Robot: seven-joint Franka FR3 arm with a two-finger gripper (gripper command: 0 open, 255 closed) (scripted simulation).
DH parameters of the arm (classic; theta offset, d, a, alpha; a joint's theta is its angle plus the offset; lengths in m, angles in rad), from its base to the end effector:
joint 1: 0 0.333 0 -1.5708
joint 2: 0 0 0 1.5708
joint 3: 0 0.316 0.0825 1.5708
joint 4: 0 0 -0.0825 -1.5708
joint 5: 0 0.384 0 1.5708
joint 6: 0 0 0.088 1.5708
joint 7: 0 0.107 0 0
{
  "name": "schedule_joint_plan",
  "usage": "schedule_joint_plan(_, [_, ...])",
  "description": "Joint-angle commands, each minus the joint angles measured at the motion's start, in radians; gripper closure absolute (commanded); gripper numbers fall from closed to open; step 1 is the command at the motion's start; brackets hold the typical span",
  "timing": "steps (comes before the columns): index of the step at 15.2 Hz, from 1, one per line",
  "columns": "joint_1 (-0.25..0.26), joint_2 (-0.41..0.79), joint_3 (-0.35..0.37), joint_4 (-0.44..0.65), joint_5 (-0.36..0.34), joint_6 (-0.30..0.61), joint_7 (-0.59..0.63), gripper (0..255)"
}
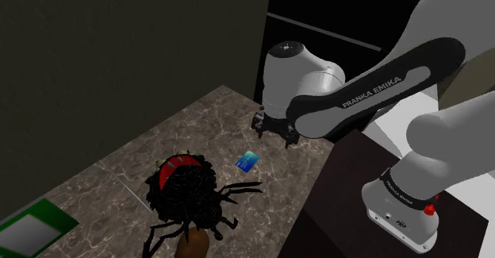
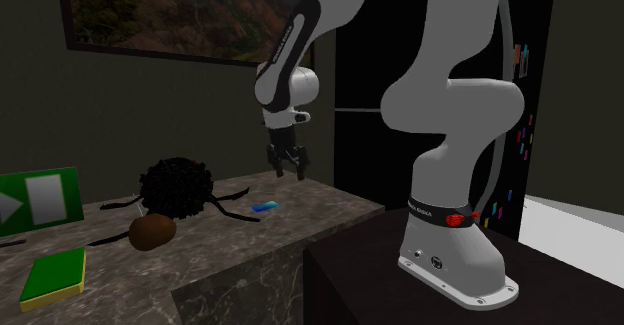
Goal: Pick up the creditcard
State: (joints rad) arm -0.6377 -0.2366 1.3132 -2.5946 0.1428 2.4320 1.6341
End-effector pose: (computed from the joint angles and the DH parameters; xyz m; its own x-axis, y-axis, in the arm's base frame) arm 0.3436 0.2537 0.2717 0.4621 -0.8741 0.1498 -0.8868 -0.4570 0.0689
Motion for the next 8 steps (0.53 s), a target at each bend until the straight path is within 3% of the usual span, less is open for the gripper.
schedule_joint_plan(1, [-0.623,0.138,0.604,0.065,-0.199,0.055,0.243,0])
schedule_joint_plan(2, [-0.779,0.072,0.768,0.094,-0.113,0.071,0.221,0])
schedule_joint_plan(3, [-0.709,-0.058,0.716,0.129,0.093,0.070,0.111,0])
schedule_joint_plan(4, [-0.783,-0.095,0.790,0.157,0.132,0.074,0.116,0])
schedule_joint_plan(8, [-0.853,-0.151,0.875,0.161,0.208,0.115,0.068,0])
